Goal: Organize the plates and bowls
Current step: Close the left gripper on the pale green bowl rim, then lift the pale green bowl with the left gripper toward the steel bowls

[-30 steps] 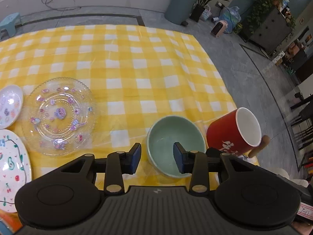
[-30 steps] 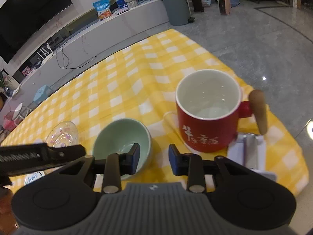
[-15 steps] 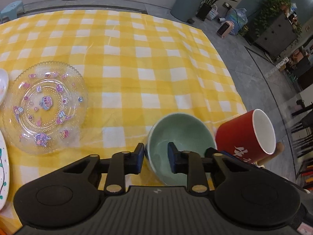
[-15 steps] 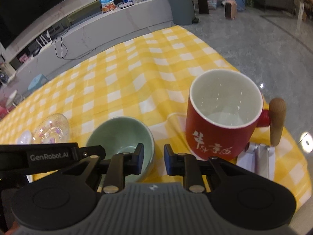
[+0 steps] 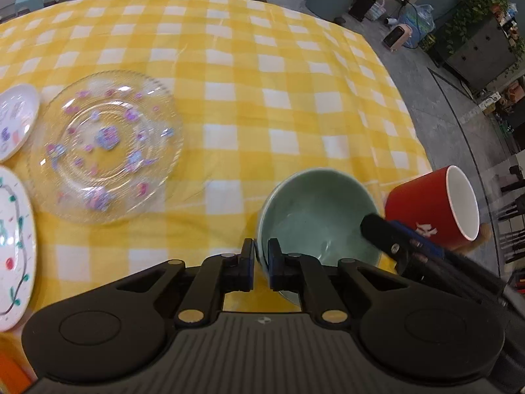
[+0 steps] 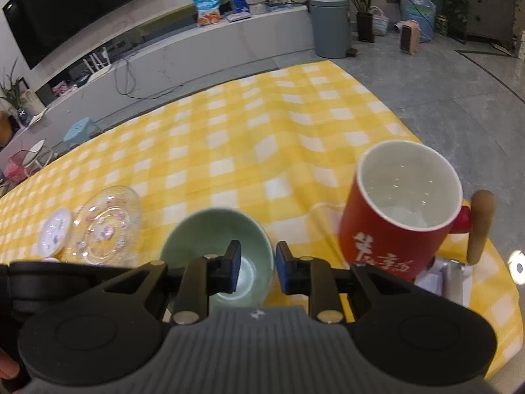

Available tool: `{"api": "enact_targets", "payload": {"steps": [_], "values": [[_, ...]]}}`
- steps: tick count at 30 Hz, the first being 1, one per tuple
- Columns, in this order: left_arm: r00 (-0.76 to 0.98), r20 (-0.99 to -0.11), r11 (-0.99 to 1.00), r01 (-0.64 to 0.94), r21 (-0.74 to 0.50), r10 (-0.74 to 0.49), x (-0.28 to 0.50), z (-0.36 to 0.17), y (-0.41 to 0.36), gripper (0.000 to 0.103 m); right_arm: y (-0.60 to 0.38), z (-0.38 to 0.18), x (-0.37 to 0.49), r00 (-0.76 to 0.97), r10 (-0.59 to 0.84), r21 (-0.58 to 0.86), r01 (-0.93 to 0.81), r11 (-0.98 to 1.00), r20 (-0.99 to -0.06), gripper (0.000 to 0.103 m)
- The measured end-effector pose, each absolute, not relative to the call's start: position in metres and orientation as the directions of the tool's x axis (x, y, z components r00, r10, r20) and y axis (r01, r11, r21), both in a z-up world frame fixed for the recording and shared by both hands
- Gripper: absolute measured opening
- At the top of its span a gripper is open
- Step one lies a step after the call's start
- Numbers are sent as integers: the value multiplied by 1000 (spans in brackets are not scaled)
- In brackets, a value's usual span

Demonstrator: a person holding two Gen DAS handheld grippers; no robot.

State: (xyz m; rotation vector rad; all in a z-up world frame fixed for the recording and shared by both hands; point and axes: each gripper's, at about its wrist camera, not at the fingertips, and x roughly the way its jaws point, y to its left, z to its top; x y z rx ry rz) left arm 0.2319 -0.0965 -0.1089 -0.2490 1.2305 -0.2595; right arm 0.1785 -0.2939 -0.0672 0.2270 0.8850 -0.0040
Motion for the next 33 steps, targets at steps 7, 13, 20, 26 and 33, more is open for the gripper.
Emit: {"api": "enact_targets", "payload": {"steps": [7, 13, 20, 26, 33], "values": [[309, -900, 952, 81, -297, -307, 220, -107, -83, 11, -284, -77, 180, 583, 103, 178, 72, 981, -806, 29], [321, -901, 956, 111, -271, -292, 219, -108, -86, 17, -272, -86, 181, 517, 113, 154, 36, 987, -848, 35], [270, -915, 954, 74, -290, -300, 229, -119, -87, 16, -269, -99, 185, 452, 131, 164, 35, 986, -882, 25], [234, -929, 958, 93, -271, -286, 230, -118, -94, 13, -269, -97, 186, 463, 124, 168, 54, 984, -878, 10], [249, -932, 965, 85, -249, -263, 219, -104, -90, 16, -270, -83, 183, 489, 162, 225, 73, 972, -857, 8]]}}
